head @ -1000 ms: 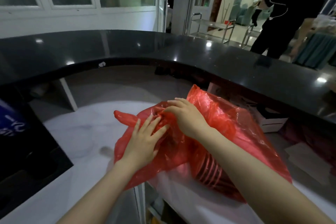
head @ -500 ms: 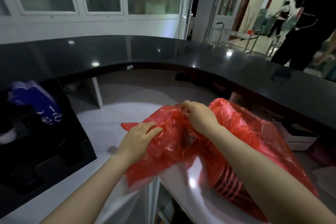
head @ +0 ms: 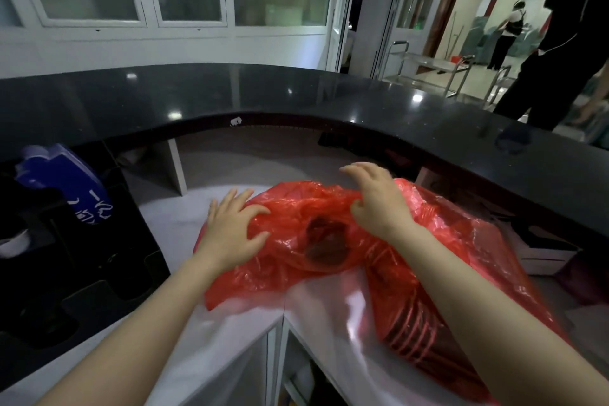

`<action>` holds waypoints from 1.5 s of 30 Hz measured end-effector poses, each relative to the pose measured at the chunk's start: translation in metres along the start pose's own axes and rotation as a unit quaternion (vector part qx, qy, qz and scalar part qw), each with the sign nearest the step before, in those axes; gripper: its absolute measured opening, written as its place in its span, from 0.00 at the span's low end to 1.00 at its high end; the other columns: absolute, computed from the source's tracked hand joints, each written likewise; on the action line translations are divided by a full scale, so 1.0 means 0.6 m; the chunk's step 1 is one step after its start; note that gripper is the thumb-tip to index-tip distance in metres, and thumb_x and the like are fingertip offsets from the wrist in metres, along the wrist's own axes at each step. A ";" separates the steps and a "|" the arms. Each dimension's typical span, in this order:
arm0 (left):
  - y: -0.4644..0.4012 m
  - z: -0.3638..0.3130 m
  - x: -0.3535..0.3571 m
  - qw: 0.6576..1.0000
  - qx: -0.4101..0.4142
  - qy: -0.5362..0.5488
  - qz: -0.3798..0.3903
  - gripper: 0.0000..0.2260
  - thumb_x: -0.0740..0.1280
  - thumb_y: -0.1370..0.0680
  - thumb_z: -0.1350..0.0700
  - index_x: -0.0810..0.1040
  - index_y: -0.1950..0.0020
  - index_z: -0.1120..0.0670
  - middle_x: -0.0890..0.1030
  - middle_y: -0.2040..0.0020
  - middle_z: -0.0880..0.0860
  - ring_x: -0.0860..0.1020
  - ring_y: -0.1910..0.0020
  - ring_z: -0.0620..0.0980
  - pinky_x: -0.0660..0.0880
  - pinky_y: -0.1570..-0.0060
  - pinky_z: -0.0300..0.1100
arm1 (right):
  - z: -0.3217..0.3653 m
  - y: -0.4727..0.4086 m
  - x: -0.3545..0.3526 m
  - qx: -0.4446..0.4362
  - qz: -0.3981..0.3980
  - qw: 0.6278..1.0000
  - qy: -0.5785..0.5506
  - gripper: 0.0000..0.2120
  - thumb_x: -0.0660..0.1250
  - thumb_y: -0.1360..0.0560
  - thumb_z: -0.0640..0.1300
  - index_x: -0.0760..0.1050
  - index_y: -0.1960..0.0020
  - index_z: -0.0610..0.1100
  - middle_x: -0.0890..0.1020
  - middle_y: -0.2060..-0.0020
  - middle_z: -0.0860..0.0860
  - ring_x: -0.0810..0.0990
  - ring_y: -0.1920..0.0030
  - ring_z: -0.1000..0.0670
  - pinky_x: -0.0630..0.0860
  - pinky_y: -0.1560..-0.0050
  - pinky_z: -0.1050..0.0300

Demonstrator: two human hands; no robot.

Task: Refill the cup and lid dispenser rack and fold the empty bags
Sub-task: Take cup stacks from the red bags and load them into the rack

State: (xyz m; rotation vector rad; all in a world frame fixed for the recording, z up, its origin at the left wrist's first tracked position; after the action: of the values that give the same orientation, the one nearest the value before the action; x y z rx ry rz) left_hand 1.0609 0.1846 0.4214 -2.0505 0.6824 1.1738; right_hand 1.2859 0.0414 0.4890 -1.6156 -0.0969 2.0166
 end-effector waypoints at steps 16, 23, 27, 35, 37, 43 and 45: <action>0.037 0.038 0.022 0.983 -0.177 0.054 -0.005 0.13 0.64 0.24 0.59 0.76 0.40 0.50 0.76 0.42 0.54 0.77 0.46 0.57 0.74 0.49 0.48 | -0.051 0.030 0.007 0.055 0.016 0.985 0.164 0.14 0.63 0.24 0.39 0.81 0.43 0.50 0.77 0.48 0.48 0.74 0.45 0.43 0.68 0.46 0.52; 0.028 0.049 -0.012 0.911 -0.323 0.246 -0.078 0.09 0.55 0.24 0.58 0.75 0.52 0.54 0.80 0.54 0.58 0.76 0.58 0.55 0.70 0.60 0.47 | -0.040 0.024 0.008 0.076 0.007 0.988 0.137 0.21 0.60 0.27 0.35 0.75 0.35 0.45 0.76 0.39 0.46 0.71 0.37 0.42 0.68 0.38 0.48; 0.032 0.024 -0.032 0.899 -0.265 0.334 -0.095 0.14 0.63 0.26 0.60 0.70 0.42 0.48 0.79 0.49 0.51 0.79 0.57 0.46 0.74 0.60 0.44 | -0.004 0.020 -0.005 -0.082 0.024 0.996 0.013 0.28 0.65 0.35 0.30 0.77 0.37 0.46 0.74 0.34 0.46 0.64 0.28 0.41 0.60 0.29 0.40; 0.026 -0.095 -0.115 0.944 0.121 0.155 -0.265 0.17 0.63 0.28 0.58 0.78 0.40 0.51 0.75 0.36 0.47 0.68 0.33 0.44 0.61 0.32 0.36 | 0.029 0.026 -0.019 -0.157 0.032 0.984 -0.081 0.12 0.63 0.35 0.30 0.80 0.61 0.42 0.83 0.60 0.50 0.79 0.57 0.47 0.75 0.54 0.55; 0.015 -0.120 -0.118 0.939 0.235 0.093 -0.233 0.12 0.62 0.29 0.61 0.83 0.53 0.53 0.82 0.46 0.48 0.75 0.37 0.49 0.64 0.32 0.45 | 0.024 0.026 -0.018 -0.124 0.067 0.987 -0.081 0.12 0.61 0.33 0.31 0.80 0.59 0.44 0.83 0.60 0.52 0.79 0.57 0.49 0.74 0.57 0.56; -0.047 -0.094 -0.069 0.990 0.049 -0.110 0.072 0.14 0.60 0.22 0.56 0.79 0.38 0.52 0.77 0.34 0.48 0.67 0.29 0.46 0.35 0.27 0.49 | 0.005 0.035 -0.012 -0.101 0.111 0.987 -0.055 0.11 0.60 0.29 0.34 0.78 0.53 0.43 0.81 0.53 0.49 0.77 0.51 0.47 0.73 0.48 0.52; -0.051 -0.080 -0.059 0.976 0.033 -0.182 0.112 0.14 0.59 0.22 0.59 0.80 0.42 0.50 0.80 0.40 0.48 0.73 0.36 0.47 0.31 0.29 0.56 | -0.002 0.039 -0.007 -0.100 0.123 0.987 -0.034 0.09 0.59 0.26 0.37 0.76 0.52 0.45 0.81 0.53 0.50 0.77 0.51 0.46 0.73 0.50 0.52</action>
State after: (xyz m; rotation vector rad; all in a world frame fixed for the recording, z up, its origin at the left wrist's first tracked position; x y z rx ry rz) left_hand 1.0917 0.1715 0.4793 -1.6722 0.7695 1.5820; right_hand 1.2792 0.0190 0.4835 -1.7535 -0.1343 2.3132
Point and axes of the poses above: each hand's wrist, its own y-axis away from the middle knuckle, its own x-axis out of the palm, z = x × y, the point moved 2 cm from there along -y, towards the middle knuckle
